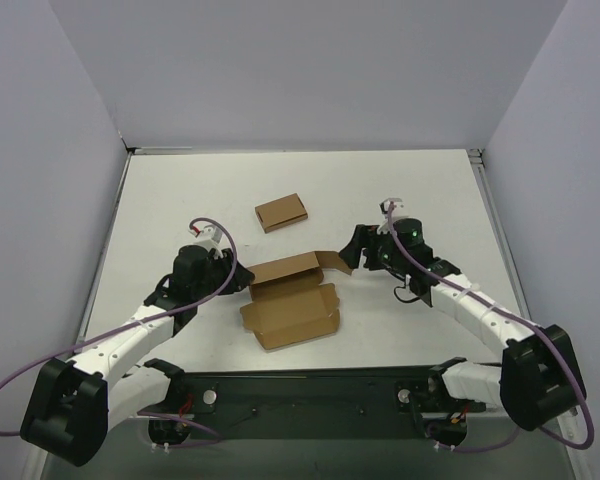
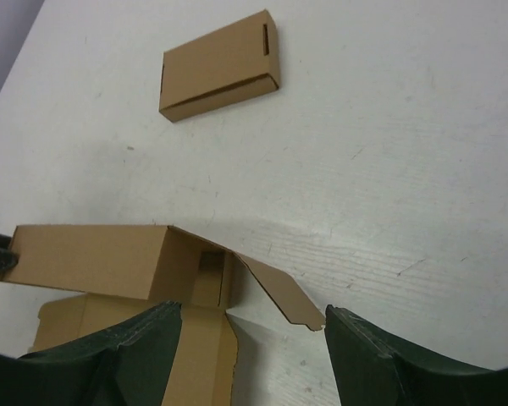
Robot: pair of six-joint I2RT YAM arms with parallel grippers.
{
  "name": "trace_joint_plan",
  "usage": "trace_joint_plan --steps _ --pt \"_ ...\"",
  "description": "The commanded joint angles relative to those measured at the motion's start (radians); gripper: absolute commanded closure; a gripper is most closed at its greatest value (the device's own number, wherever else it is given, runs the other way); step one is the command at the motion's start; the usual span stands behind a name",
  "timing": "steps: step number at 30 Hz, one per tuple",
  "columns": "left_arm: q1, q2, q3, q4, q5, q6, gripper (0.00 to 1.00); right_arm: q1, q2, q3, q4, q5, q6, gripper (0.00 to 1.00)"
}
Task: Fold the paper box
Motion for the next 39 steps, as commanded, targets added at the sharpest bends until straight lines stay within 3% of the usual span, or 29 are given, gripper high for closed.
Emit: trace_joint_plan --steps 1,8,15,25,33,39 --pt "0.012 -0.009 0.025 -0.041 -0.018 0.027 0.6 0.001 0.049 0.036 -0.049 -0.107 -0.151 0.3" --pt "0.012 -0.001 0.034 -0.051 -0.016 0.032 0.6 0.001 0.119 0.013 0.028 -0.051 -0.183 0.3" --pt "0.013 0.011 0.04 -0.05 -0.015 0.033 0.6 0.006 0.231 0.038 0.124 -0.088 -0.205 0.36" --pt "0.013 0.028 0.042 -0.036 -0.015 0.033 0.6 0.092 0.222 0.059 0.135 -0.072 -0.22 0.91" --pt "0.012 0.049 0.053 -0.039 -0.022 0.04 0.61 0.234 0.232 0.128 -0.012 0.128 -0.206 0.99" --pt "0.012 0.049 0.062 -0.054 -0.048 0.061 0.64 0.234 0.206 0.191 -0.104 0.185 -0.261 1.0"
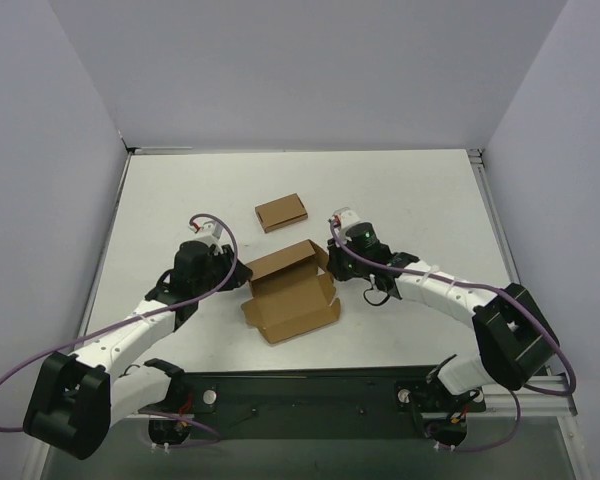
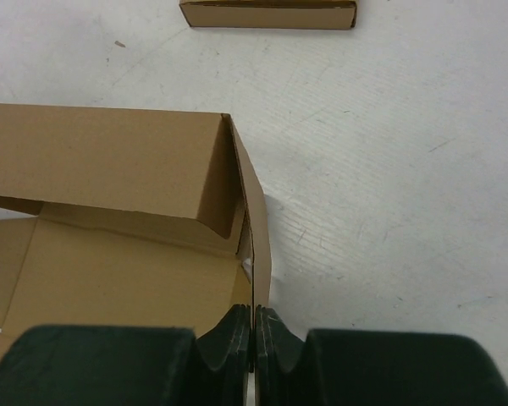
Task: Fold the paper box
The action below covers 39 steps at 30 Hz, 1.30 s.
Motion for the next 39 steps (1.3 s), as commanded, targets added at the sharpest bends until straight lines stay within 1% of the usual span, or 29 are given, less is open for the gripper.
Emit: trace_joint_plan --steps 1,6,8,9,11,14,17,18,20,21,24,26,27,29,32,33,34,37,39 --pt "0.005 0.011 0.035 -0.044 -0.03 0.048 0.64 0.006 -0.046 0.087 -0.073 0.065 -0.058 1.0" --pt "0.005 0.014 0.046 -0.08 -0.038 0.065 0.65 0.006 -0.004 0.2 -0.199 0.039 -0.138 1.0" --pt "0.004 0.015 0.05 -0.085 -0.04 0.07 0.65 0.006 0.014 0.254 -0.225 0.022 -0.143 1.0" --pt "0.004 0.02 0.052 -0.087 -0.04 0.071 0.65 0.006 0.033 0.272 -0.28 0.011 -0.144 1.0" --pt "0.0 0.028 0.056 -0.088 -0.04 0.076 0.65 0.006 0.06 0.314 -0.313 -0.015 -0.144 1.0" --pt "-0.004 0.045 0.067 -0.091 -0.04 0.079 0.66 0.006 0.097 0.332 -0.346 -0.027 -0.144 1.0" --pt "-0.003 0.052 0.072 -0.07 -0.027 0.072 0.65 0.004 0.119 0.322 -0.345 0.003 -0.131 0.96" --pt "-0.003 0.054 0.075 -0.067 -0.027 0.07 0.66 0.002 0.119 0.308 -0.342 0.011 -0.123 0.89" --pt "-0.003 0.058 0.084 -0.065 -0.024 0.067 0.65 -0.005 0.116 0.293 -0.33 0.041 -0.081 0.79" --pt "-0.003 0.066 0.096 -0.065 -0.023 0.067 0.66 -0.016 0.109 0.28 -0.324 0.049 -0.066 0.68" --pt "-0.003 0.081 0.112 -0.065 -0.021 0.07 0.65 -0.051 0.067 0.213 -0.278 0.069 0.011 0.47" --pt "-0.003 0.086 0.125 -0.068 -0.021 0.073 0.65 -0.056 0.016 0.139 -0.232 0.087 0.055 0.44" --pt "-0.003 0.089 0.128 -0.068 -0.021 0.073 0.65 -0.054 -0.002 0.116 -0.231 0.113 0.067 0.44" --pt "-0.003 0.092 0.138 -0.076 -0.023 0.078 0.65 -0.054 -0.054 0.046 -0.176 0.12 0.11 0.45" --pt "-0.004 0.095 0.145 -0.085 -0.024 0.082 0.65 -0.034 -0.129 -0.029 -0.156 0.138 0.161 0.53" --pt "-0.004 0.095 0.147 -0.085 -0.024 0.084 0.65 -0.025 -0.154 -0.043 -0.156 0.149 0.204 0.53" --pt "-0.003 0.097 0.147 -0.087 -0.027 0.085 0.65 -0.004 -0.177 -0.056 -0.156 0.211 0.221 0.54" --pt "-0.004 0.098 0.15 -0.088 -0.026 0.085 0.65 0.044 -0.28 -0.108 -0.139 0.287 0.247 0.59" --pt "-0.006 0.101 0.155 -0.088 -0.023 0.087 0.65 0.056 -0.328 -0.135 -0.09 0.254 0.25 0.65"
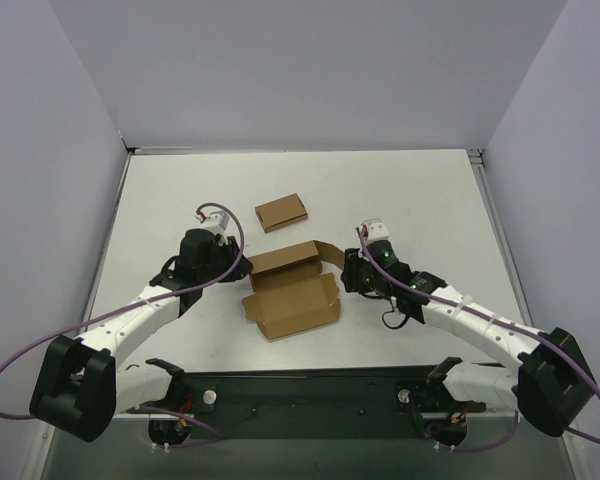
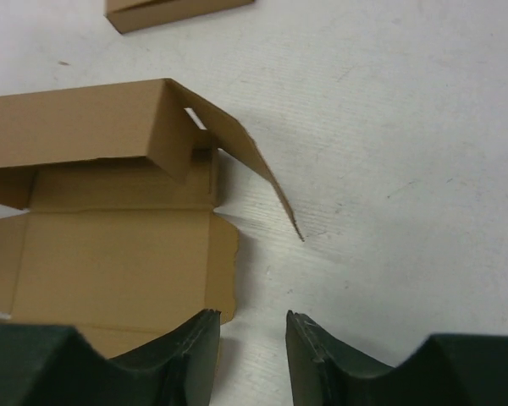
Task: Fold the paper box
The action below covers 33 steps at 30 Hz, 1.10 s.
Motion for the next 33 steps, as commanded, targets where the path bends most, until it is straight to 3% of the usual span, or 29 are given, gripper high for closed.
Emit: trace_joint_plan --steps 1,2,6,12,22,25,33 --pt "-0.003 0.011 0.041 -0.02 -0.001 0.022 0.65 0.034 -0.098 -0.042 0.118 0.038 0.067 0.68" --pt "-0.003 0.012 0.041 -0.023 -0.001 0.022 0.65 0.033 -0.072 -0.036 0.12 -0.003 0.068 0.77" --pt "-0.003 0.009 0.046 -0.023 -0.001 0.022 0.65 0.033 0.049 0.018 0.137 -0.123 0.07 0.91" --pt "-0.006 0.002 0.044 -0.032 -0.006 0.024 0.66 0.033 0.184 0.047 0.188 -0.159 0.059 0.94" --pt "-0.01 0.005 0.046 -0.032 -0.001 0.027 0.66 0.025 0.33 0.046 0.166 -0.032 0.059 0.95" --pt "-0.008 0.003 0.046 -0.031 0.0 0.025 0.65 0.018 0.362 0.035 0.168 0.007 0.066 0.95" --pt "-0.008 0.006 0.05 -0.037 -0.006 0.031 0.66 0.016 0.344 0.053 0.168 -0.077 0.065 0.94"
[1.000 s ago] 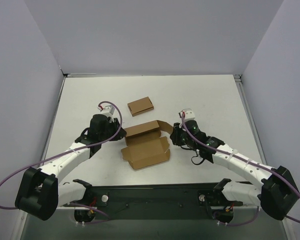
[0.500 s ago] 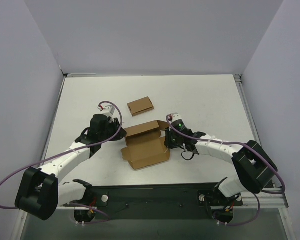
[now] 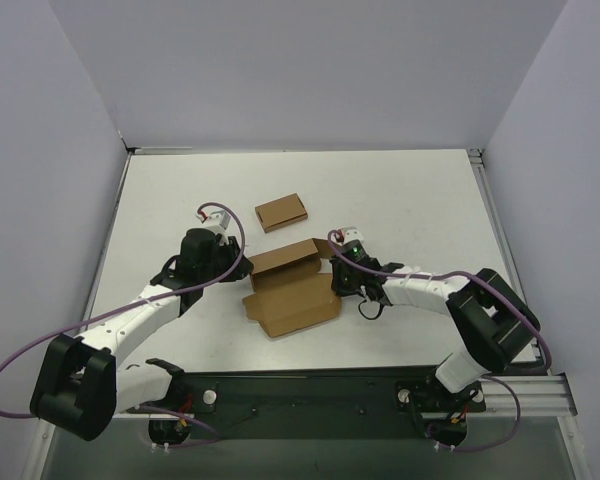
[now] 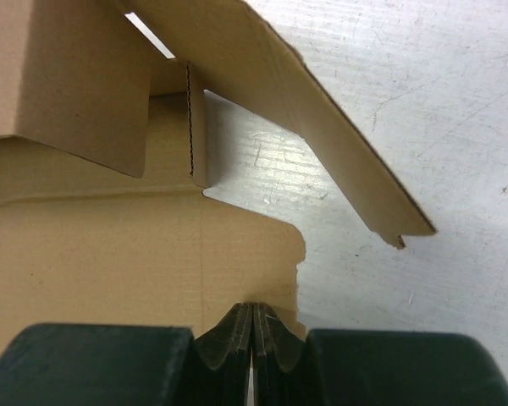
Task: Fold the paper box
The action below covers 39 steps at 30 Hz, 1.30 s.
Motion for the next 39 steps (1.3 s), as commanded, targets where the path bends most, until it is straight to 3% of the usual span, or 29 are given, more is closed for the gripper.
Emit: trace_joint_plan --steps 1,4,7,8,10,14,20,25,31,34,39 --pt "-0.002 0.0 0.047 -0.038 -0.012 0.029 0.66 -0.007 -0.044 0.041 -0.053 -0.039 -0.002 0.93" --pt "-0.002 0.004 0.058 -0.064 -0.029 0.046 0.66 -0.007 -0.128 0.072 -0.133 -0.073 -0.023 0.86" --pt "-0.002 0.009 0.07 -0.093 -0.037 0.06 0.66 -0.007 -0.228 0.12 -0.222 -0.091 -0.036 0.73" --pt "-0.004 0.005 0.07 -0.098 -0.037 0.062 0.66 -0.007 -0.257 0.124 -0.231 -0.101 -0.037 0.6" --pt "-0.004 -0.002 0.07 -0.124 -0.037 0.071 0.66 -0.007 -0.329 0.132 -0.284 -0.124 -0.06 0.47" --pt "-0.013 -0.022 0.06 -0.151 -0.052 0.08 0.66 -0.031 -0.397 0.17 -0.363 -0.101 -0.092 0.38" --pt "-0.018 -0.022 0.052 -0.156 -0.069 0.086 0.66 -0.161 -0.345 0.213 -0.362 -0.145 -0.153 0.37" --pt "-0.019 -0.009 0.08 -0.179 -0.077 0.103 0.66 -0.177 -0.242 0.261 -0.36 -0.102 -0.244 0.3" --pt "-0.019 0.024 0.121 -0.217 -0.077 0.117 0.66 -0.189 -0.129 0.279 -0.301 -0.119 -0.299 0.3" --pt "-0.022 0.038 0.115 -0.193 -0.048 0.114 0.66 -0.191 -0.104 0.223 -0.173 -0.133 -0.321 0.31" --pt "-0.022 0.101 0.141 -0.188 -0.037 0.12 0.66 -0.195 -0.055 0.218 -0.07 -0.2 -0.33 0.46"
